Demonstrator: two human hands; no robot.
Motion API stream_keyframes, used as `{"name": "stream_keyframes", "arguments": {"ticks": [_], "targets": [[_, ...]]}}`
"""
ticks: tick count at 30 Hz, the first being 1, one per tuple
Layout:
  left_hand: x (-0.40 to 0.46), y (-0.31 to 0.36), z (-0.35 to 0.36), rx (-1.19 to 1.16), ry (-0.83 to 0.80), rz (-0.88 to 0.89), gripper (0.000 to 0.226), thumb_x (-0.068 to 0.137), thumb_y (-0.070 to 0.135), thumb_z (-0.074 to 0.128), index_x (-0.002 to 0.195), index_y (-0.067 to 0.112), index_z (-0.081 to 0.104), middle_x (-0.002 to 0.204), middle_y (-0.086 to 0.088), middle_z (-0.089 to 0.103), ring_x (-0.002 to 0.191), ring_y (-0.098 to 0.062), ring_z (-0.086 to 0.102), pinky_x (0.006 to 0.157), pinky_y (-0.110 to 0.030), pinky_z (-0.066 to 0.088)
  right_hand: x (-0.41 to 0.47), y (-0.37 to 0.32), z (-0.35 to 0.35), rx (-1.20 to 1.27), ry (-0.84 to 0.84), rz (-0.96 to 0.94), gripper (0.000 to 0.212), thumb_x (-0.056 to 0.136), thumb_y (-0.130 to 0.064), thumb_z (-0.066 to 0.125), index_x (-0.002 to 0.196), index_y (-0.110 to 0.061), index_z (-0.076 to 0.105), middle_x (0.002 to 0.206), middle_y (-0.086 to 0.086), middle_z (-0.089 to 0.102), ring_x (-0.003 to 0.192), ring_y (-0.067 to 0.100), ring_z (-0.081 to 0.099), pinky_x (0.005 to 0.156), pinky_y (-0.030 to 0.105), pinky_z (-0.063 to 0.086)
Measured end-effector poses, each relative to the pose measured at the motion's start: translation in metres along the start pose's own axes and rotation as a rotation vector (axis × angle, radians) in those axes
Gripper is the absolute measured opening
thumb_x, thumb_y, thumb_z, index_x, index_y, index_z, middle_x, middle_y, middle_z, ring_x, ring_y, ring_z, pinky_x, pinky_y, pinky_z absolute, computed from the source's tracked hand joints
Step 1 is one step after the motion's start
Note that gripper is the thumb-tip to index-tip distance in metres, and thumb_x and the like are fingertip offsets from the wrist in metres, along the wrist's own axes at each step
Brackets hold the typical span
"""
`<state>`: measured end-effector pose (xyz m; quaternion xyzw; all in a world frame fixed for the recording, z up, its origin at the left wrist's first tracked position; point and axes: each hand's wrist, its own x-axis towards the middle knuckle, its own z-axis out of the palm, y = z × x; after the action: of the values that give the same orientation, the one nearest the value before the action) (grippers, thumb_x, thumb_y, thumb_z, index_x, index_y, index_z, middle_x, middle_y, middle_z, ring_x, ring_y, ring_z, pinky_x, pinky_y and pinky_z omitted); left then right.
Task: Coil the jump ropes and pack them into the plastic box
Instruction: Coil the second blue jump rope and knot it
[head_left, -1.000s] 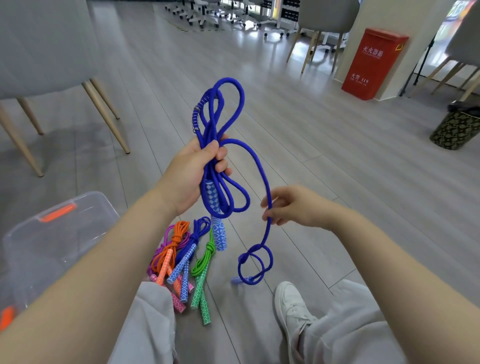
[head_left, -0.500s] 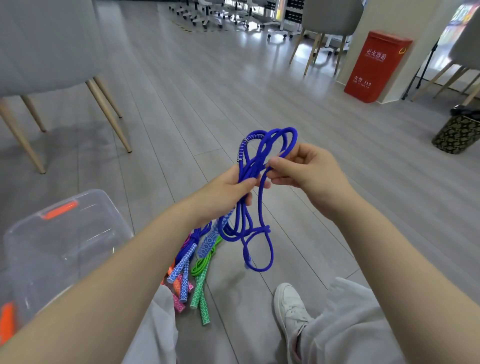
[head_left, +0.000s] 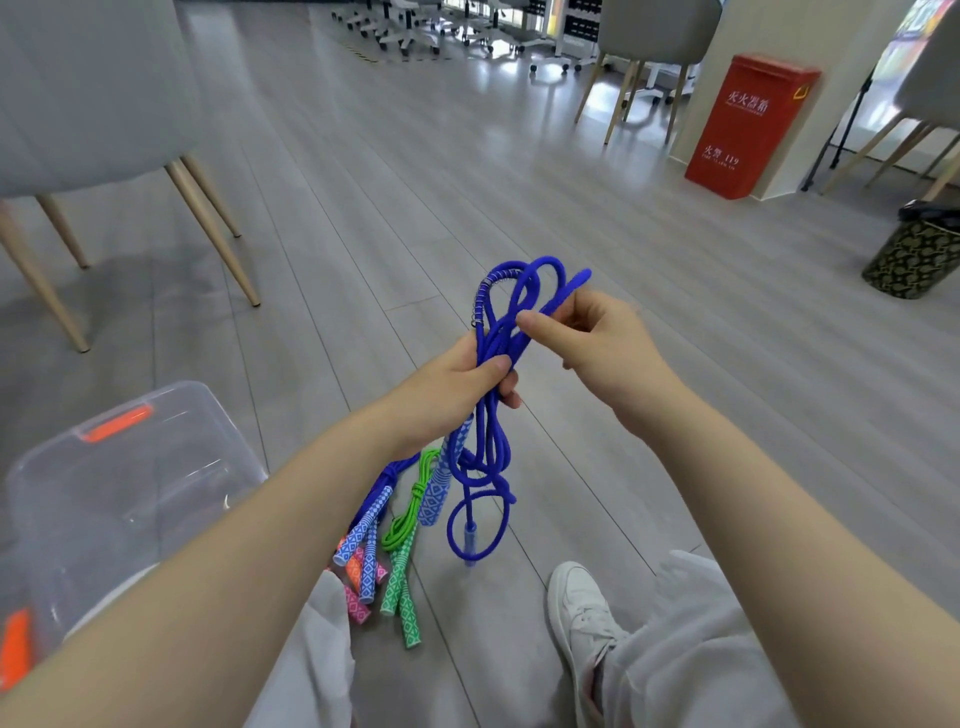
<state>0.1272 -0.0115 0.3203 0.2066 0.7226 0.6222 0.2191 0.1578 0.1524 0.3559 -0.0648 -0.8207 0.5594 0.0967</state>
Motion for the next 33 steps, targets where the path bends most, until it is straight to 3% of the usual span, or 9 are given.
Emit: {"name": "stream_keyframes", "arguments": {"ticks": [3,8,12,14,17,19,25,28,33], "targets": [[0.002,0.003,-0.005,-0.114,0.083,-0.019,0.018,0.102,0.016,0.041,0.116,0.02,0.052,0.073,0.004,0.055,0.075,-0.015,0.059,0.096,-0.045,0.049,-0.001,0.009,-0.006,-0.037,-0.134,0.119,0.043,0.084,-0.044,0.069,0.101,-0.005,0.063,0.084,0.003,0.065,0.073,0.008,0.057,0.07,0.03,0.052],[0.005,0.008,-0.011,-0.324,0.133,-0.002,0.013,0.102,0.012,0.04,0.108,0.012,0.051,0.069,0.003,0.052,0.065,-0.014,0.052,0.085,-0.038,0.055,-0.006,0.039,-0.005,-0.349,-0.495,0.308,0.024,0.089,-0.029,0.067,0.111,-0.02,0.061,0.105,-0.001,0.066,0.095,0.014,0.062,0.089,0.032,0.055],[0.004,0.018,-0.014,-0.531,0.15,0.04,0.015,0.103,0.011,0.038,0.103,0.012,0.053,0.068,0.002,0.051,0.063,-0.013,0.052,0.076,-0.033,0.055,-0.021,0.057,0.019,-0.488,-0.703,0.255,0.047,0.082,-0.033,0.074,0.124,-0.026,0.055,0.12,-0.007,0.061,0.108,0.011,0.058,0.099,0.032,0.047],[0.004,0.021,-0.016,-0.605,0.158,0.061,0.015,0.103,0.012,0.037,0.102,0.011,0.052,0.068,0.002,0.051,0.062,-0.012,0.052,0.075,-0.032,0.055,-0.026,0.062,0.032,-0.58,-0.735,0.174,0.043,0.082,-0.038,0.073,0.12,-0.025,0.058,0.117,-0.007,0.064,0.106,0.013,0.059,0.097,0.031,0.047],[0.005,0.024,-0.024,-0.684,0.22,0.096,0.012,0.103,0.013,0.038,0.102,0.011,0.05,0.067,0.002,0.051,0.062,-0.012,0.051,0.073,-0.031,0.055,-0.024,0.063,0.04,-0.655,-0.675,0.099,0.019,0.086,-0.032,0.065,0.099,-0.019,0.064,0.099,0.0,0.068,0.094,0.022,0.063,0.088,0.038,0.052],[0.006,0.025,-0.033,-0.685,0.307,0.121,0.013,0.103,0.012,0.037,0.1,0.011,0.049,0.068,0.002,0.05,0.061,-0.011,0.05,0.071,-0.03,0.054,-0.019,0.06,0.036,-0.633,-0.636,0.099,0.01,0.089,-0.024,0.061,0.098,-0.019,0.063,0.098,0.002,0.067,0.094,0.022,0.063,0.087,0.036,0.053],[0.007,0.014,-0.063,-0.352,0.564,0.1,0.011,0.101,0.013,0.039,0.107,0.011,0.048,0.072,0.004,0.052,0.058,-0.01,0.049,0.067,-0.029,0.051,-0.007,0.042,0.015,-0.287,-0.368,0.189,0.019,0.093,-0.008,0.053,0.108,-0.017,0.06,0.088,0.002,0.07,0.085,0.019,0.068,0.075,0.03,0.059],[0.003,0.009,-0.064,-0.146,0.511,0.045,0.011,0.1,0.015,0.041,0.107,0.013,0.049,0.074,0.004,0.055,0.06,-0.011,0.05,0.07,-0.034,0.049,-0.006,0.03,0.006,-0.163,-0.264,0.169,0.018,0.095,-0.008,0.052,0.107,-0.016,0.063,0.087,0.004,0.068,0.077,0.016,0.066,0.066,0.023,0.059],[-0.002,0.011,-0.047,-0.056,0.347,-0.025,0.01,0.1,0.013,0.042,0.103,0.015,0.052,0.077,0.002,0.056,0.062,-0.011,0.049,0.068,-0.031,0.05,-0.007,0.014,-0.004,-0.033,-0.174,0.098,0.019,0.097,-0.007,0.052,0.107,-0.013,0.067,0.086,0.008,0.068,0.072,0.016,0.066,0.061,0.022,0.057]]}}
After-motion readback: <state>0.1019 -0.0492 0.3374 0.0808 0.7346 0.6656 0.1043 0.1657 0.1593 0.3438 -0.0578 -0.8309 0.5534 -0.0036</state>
